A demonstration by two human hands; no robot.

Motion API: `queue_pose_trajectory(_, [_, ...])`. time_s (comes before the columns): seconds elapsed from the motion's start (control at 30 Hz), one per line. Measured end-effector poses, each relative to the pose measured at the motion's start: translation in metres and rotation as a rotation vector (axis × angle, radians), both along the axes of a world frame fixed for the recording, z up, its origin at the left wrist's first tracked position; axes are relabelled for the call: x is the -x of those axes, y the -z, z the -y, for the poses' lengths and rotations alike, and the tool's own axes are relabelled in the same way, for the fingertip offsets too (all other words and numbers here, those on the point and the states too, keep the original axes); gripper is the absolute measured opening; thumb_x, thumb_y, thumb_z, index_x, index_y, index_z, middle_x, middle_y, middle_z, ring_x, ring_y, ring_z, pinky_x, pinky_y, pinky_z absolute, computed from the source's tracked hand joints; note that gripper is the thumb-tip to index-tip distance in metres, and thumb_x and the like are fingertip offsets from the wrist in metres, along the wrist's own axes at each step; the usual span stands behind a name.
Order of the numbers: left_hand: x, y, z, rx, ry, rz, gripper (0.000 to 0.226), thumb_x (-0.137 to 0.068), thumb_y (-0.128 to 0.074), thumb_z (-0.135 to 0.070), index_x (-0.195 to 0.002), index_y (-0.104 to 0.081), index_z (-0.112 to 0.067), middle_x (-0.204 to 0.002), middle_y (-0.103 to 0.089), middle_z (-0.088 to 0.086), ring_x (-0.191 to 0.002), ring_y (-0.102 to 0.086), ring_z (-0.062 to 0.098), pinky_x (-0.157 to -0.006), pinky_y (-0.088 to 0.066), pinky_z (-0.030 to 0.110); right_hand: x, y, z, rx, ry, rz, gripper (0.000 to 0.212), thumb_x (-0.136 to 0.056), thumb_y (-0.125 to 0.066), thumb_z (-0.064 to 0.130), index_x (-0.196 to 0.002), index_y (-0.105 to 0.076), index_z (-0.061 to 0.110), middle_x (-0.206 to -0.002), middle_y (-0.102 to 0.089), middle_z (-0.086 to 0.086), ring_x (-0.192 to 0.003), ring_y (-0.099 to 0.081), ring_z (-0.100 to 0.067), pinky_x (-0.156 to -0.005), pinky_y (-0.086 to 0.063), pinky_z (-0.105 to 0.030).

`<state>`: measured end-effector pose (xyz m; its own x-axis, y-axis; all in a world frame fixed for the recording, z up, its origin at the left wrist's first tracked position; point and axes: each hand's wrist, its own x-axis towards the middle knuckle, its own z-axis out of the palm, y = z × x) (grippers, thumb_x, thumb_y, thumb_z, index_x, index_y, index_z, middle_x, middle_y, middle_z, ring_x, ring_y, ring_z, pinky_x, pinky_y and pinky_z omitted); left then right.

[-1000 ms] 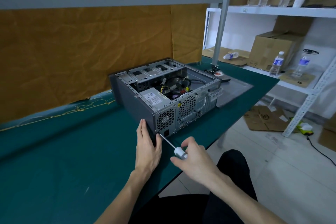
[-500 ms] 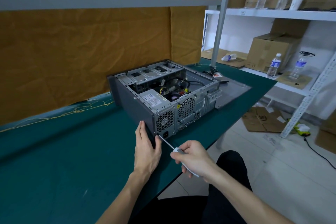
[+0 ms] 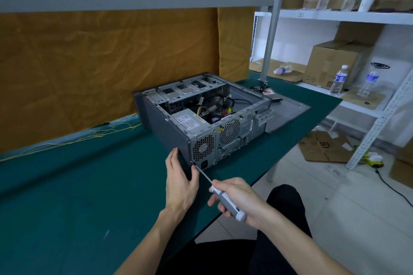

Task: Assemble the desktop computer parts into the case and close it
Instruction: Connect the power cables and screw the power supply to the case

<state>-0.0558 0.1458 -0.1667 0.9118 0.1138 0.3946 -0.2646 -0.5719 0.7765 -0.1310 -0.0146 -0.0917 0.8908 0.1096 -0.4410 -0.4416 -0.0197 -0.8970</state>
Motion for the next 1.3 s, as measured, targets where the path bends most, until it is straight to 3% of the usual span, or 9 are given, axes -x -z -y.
queue_pose_trajectory(0.13, [0.004, -0.002, 0.001, -0.024, -0.071, 0.118, 0.074, -0.089, -0.072, -0.028, -0.148, -0.031, -0.013, -0.146, -0.035, 0.007, -0.136, -0.041, 0.022, -0.116, -0.036, 0.036, 0.004, 0.004, 0.018, 0.084, -0.034, 0.052, 0.024, -0.097, -0.069, 0.030, -0.108, -0.069, 0.009, -0.081, -0.074, -0.010, -0.049, -0.053, -0.016, -0.040, -0.041, -0.025])
queue_pose_trajectory(0.27, [-0.002, -0.017, 0.010, -0.123, -0.165, 0.266, 0.108, -0.075, -0.086, -0.035, -0.156, -0.021, -0.005, -0.160, -0.026, 0.014, -0.150, -0.029, 0.028, -0.124, -0.024, 0.035, -0.002, 0.014, 0.044, 0.289, 0.069, 0.203, 0.015, -0.097, -0.067, 0.030, -0.102, -0.067, 0.015, -0.078, -0.074, -0.006, -0.047, -0.053, -0.016, -0.039, -0.041, -0.026])
queue_pose_trajectory(0.37, [-0.014, -0.033, 0.025, -0.104, -0.155, 0.226, 0.127, -0.067, -0.093, -0.033, -0.160, -0.011, -0.008, -0.168, -0.014, 0.010, -0.154, -0.019, 0.023, -0.126, -0.016, 0.031, -0.012, 0.021, 0.051, 0.419, 0.108, 0.268, 0.011, -0.098, -0.066, 0.029, -0.101, -0.065, 0.019, -0.078, -0.073, -0.005, -0.047, -0.053, -0.015, -0.040, -0.041, -0.027])
queue_pose_trajectory(0.5, [-0.020, -0.028, 0.039, -0.065, -0.209, 0.157, 0.139, -0.062, -0.097, -0.032, -0.162, -0.002, -0.018, -0.171, -0.006, 0.006, -0.156, -0.014, 0.019, -0.126, -0.019, 0.041, -0.020, 0.028, 0.049, 0.437, 0.084, 0.252, 0.012, -0.096, -0.068, 0.030, -0.102, -0.065, 0.020, -0.077, -0.073, -0.002, -0.045, -0.052, -0.013, -0.039, -0.040, -0.025])
queue_pose_trajectory(0.67, [-0.026, -0.014, 0.045, 0.083, -0.270, 0.121, 0.132, -0.061, -0.098, -0.031, -0.160, -0.012, -0.010, -0.168, -0.017, 0.009, -0.155, -0.018, 0.020, -0.124, -0.024, 0.038, -0.022, 0.032, 0.051, 0.429, 0.090, 0.281, 0.011, -0.096, -0.069, 0.032, -0.101, -0.066, 0.023, -0.077, -0.074, 0.000, -0.046, -0.053, -0.012, -0.039, -0.040, -0.024])
queue_pose_trajectory(0.83, [-0.027, -0.010, 0.049, 0.210, -0.299, 0.109, 0.129, -0.060, -0.098, -0.034, -0.158, -0.017, -0.013, -0.161, -0.026, 0.010, -0.150, -0.029, 0.027, -0.118, -0.036, 0.050, -0.025, 0.033, 0.053, 0.438, 0.094, 0.296, 0.011, -0.095, -0.069, 0.032, -0.099, -0.065, 0.023, -0.077, -0.074, 0.001, -0.046, -0.053, -0.012, -0.038, -0.040, -0.025])
queue_pose_trajectory(1.1, [-0.028, -0.008, 0.050, 0.213, -0.303, 0.086, 0.123, -0.062, -0.096, -0.038, -0.156, -0.019, -0.021, -0.158, -0.031, 0.005, -0.144, -0.039, 0.028, -0.111, -0.043, 0.053, -0.023, 0.031, 0.051, 0.442, 0.099, 0.328, 0.010, -0.095, -0.069, 0.030, -0.096, -0.065, 0.021, -0.076, -0.074, 0.001, -0.045, -0.051, -0.010, -0.038, -0.038, -0.022])
queue_pose_trajectory(1.17, [-0.028, -0.008, 0.050, 0.210, -0.299, 0.089, 0.123, -0.062, -0.096, -0.039, -0.156, -0.019, -0.021, -0.157, -0.031, 0.005, -0.144, -0.039, 0.028, -0.110, -0.043, 0.053, -0.022, 0.030, 0.051, 0.477, 0.095, 0.354, 0.010, -0.095, -0.070, 0.029, -0.094, -0.065, 0.021, -0.077, -0.074, 0.000, -0.043, -0.050, -0.002, -0.040, -0.037, -0.017])
queue_pose_trajectory(1.3, [-0.026, -0.008, 0.050, 0.214, -0.295, 0.080, 0.124, -0.062, -0.096, -0.039, -0.157, -0.018, -0.021, -0.158, -0.030, 0.004, -0.144, -0.040, 0.028, -0.110, -0.044, 0.053, -0.023, 0.024, 0.052, 0.594, 0.065, 0.389, 0.010, -0.094, -0.070, 0.030, -0.093, -0.065, 0.022, -0.080, -0.073, -0.004, -0.045, -0.049, -0.004, -0.041, -0.038, -0.017])
